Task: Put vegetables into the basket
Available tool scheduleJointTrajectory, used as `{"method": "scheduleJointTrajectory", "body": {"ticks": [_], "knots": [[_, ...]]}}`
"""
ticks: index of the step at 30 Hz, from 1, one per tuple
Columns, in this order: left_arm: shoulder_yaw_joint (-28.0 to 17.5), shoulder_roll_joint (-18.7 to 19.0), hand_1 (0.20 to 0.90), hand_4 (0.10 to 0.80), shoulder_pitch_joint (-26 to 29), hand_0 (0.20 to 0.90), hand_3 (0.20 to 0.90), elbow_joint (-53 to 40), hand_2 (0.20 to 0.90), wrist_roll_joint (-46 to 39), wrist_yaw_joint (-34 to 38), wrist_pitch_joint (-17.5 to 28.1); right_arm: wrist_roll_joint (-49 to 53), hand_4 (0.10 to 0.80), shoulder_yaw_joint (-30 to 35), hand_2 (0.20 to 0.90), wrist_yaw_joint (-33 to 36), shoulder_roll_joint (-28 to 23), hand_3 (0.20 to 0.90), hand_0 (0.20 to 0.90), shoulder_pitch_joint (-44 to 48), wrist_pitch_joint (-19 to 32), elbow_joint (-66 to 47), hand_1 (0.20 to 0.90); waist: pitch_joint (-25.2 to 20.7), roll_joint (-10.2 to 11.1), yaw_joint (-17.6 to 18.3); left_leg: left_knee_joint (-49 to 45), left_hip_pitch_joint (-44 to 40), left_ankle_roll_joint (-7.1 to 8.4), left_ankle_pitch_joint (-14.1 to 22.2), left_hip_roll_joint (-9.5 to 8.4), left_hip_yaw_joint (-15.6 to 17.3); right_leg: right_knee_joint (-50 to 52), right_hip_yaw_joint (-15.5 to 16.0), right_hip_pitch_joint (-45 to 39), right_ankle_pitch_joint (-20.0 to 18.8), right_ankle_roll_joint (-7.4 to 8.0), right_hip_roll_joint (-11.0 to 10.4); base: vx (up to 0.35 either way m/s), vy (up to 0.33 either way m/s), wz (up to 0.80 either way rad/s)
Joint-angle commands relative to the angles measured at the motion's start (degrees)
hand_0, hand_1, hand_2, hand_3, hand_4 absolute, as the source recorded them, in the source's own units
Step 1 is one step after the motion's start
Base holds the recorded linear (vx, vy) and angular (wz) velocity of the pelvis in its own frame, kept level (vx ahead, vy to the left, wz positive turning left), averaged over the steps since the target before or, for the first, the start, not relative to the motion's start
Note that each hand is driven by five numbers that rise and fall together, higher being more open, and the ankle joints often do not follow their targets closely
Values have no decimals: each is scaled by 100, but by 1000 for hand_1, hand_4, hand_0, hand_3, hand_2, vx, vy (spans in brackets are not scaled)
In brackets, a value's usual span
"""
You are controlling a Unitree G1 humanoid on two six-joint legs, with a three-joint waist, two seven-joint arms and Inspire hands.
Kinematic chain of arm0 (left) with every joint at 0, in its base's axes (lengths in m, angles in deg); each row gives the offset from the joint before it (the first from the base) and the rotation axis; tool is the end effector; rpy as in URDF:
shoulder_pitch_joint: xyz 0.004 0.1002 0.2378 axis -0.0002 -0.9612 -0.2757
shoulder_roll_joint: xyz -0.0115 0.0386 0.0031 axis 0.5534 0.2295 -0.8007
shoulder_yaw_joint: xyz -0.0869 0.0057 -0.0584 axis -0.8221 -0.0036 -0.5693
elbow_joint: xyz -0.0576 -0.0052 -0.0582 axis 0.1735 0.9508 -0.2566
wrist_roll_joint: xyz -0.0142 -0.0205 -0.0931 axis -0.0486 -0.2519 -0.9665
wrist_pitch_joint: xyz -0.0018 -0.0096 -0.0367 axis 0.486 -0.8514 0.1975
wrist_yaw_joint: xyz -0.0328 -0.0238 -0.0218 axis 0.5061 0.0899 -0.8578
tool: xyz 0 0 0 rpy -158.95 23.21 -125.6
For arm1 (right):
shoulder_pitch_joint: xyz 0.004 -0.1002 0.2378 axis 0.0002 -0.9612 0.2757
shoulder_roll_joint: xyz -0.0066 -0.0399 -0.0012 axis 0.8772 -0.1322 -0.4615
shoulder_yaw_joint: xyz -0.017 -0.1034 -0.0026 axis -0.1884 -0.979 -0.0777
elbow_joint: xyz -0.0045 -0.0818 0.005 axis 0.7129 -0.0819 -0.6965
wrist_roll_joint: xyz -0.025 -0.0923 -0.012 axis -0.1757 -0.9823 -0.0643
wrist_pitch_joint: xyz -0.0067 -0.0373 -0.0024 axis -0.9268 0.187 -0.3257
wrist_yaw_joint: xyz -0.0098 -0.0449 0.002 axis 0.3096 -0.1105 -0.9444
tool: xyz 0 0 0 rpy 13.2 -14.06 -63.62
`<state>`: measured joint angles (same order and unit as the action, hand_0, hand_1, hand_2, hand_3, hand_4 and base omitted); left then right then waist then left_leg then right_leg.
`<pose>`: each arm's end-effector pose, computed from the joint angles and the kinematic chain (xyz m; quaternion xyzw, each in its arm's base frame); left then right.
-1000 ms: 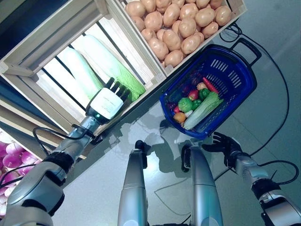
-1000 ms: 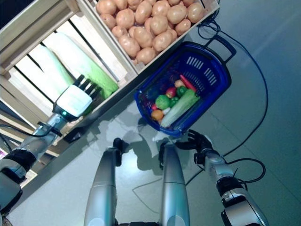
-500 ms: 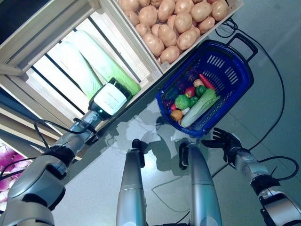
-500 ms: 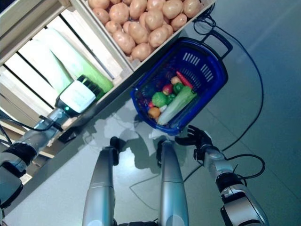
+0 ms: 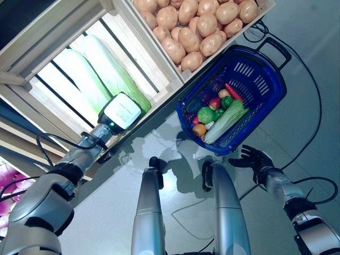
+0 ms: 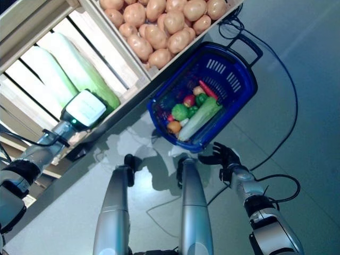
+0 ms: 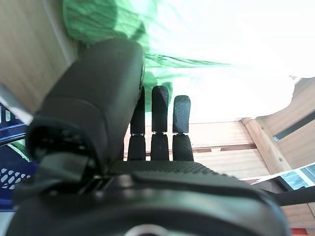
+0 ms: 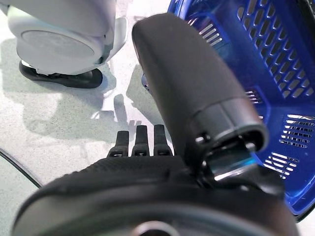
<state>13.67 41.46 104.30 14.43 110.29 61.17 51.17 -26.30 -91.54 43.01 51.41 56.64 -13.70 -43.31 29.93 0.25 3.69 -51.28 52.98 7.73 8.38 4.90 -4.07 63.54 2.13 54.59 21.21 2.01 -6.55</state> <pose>0.3118 0.2864 0.1250 0.9004 -0.2622 0.0341 0.3455 0.2706 -0.2517 0.0334 -0.0258 0.2341 -0.0625 0.9699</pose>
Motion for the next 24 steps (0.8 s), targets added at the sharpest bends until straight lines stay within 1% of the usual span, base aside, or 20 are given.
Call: {"method": "scheduleJointTrajectory", "body": {"ticks": [1, 4, 9, 13, 14, 15, 17, 19, 24], "knots": [[-358, 460, 300, 400, 194, 300, 300, -195, 300, -737, 527, -298, 322, 800, 242, 900, 213, -366, 900, 900, -38, 295, -255, 900, -14, -14, -67, -85, -404, -490, 570, -205, 624, -554, 98, -505, -487, 19, -58, 39, -26, 1], [-513, 539, 300, 400, 180, 300, 300, -391, 300, -782, 965, -122, 345, 800, 266, 900, 185, -364, 900, 900, -77, 369, -214, 900, -14, -31, -105, -9, -440, -493, 536, -199, 633, -615, 124, -544, -501, 6, -66, 20, -35, 2], [-717, 758, 300, 400, 129, 300, 300, -975, 300, -850, 1204, -77, 405, 800, 313, 900, 216, -334, 900, 900, -249, 496, -289, 900, -14, -50, -157, 34, -447, -501, 535, -224, 621, -692, 157, -564, -527, -1, -79, 2, -29, 2], [-929, 983, 300, 400, 1, 300, 300, -1608, 300, -932, 1085, -155, 413, 800, 369, 900, 266, -304, 900, 900, -398, 488, -453, 900, -14, -66, -202, 146, -509, -496, 519, -236, 612, -777, 195, -617, -539, -6, -98, 7, -23, 5], [-934, 984, 300, 400, -4, 300, 300, -1612, 300, -932, 1083, -155, 413, 800, 367, 900, 267, -305, 900, 900, -398, 488, -454, 900, -14, -66, -200, 147, -510, -496, 518, -236, 611, -778, 196, -619, -539, -6, -98, 7, -30, 4], [-978, 1102, 300, 400, -49, 300, 300, -1864, 300, -987, 977, -232, 427, 800, 398, 900, 303, -309, 900, 900, -464, 478, -528, 900, -14, -78, -223, 188, -531, -491, 514, -243, 614, -805, 211, -641, -537, -2, -111, 5, -29, 4], [-1048, 1172, 300, 400, -103, 300, 300, -2010, 300, -978, 896, -244, 451, 800, 415, 900, 313, -320, 900, 900, -519, 487, -565, 900, -14, -85, -240, 197, -533, -499, 507, -241, 616, -801, 225, -641, -536, -7, -121, 3, -26, 3], [-1167, 1353, 300, 400, -222, 300, 300, -2345, 300, -990, 663, -300, 438, 800, 462, 900, 308, -325, 900, 900, -615, 511, -639, 900, -14, -102, -279, 232, -566, -496, 508, -246, 613, -836, 262, -687, -524, -16, -143, 0, -31, 2], [-1410, 1504, 300, 400, -481, 300, 300, -2624, 300, -1069, 442, -378, 448, 800, 507, 900, 320, -310, 900, 900, -746, 573, -667, 900, -14, -132, -330, 230, -565, -490, 516, -258, 582, -821, 282, -694, -497, -25, -177, -1, -27, 5]]}}
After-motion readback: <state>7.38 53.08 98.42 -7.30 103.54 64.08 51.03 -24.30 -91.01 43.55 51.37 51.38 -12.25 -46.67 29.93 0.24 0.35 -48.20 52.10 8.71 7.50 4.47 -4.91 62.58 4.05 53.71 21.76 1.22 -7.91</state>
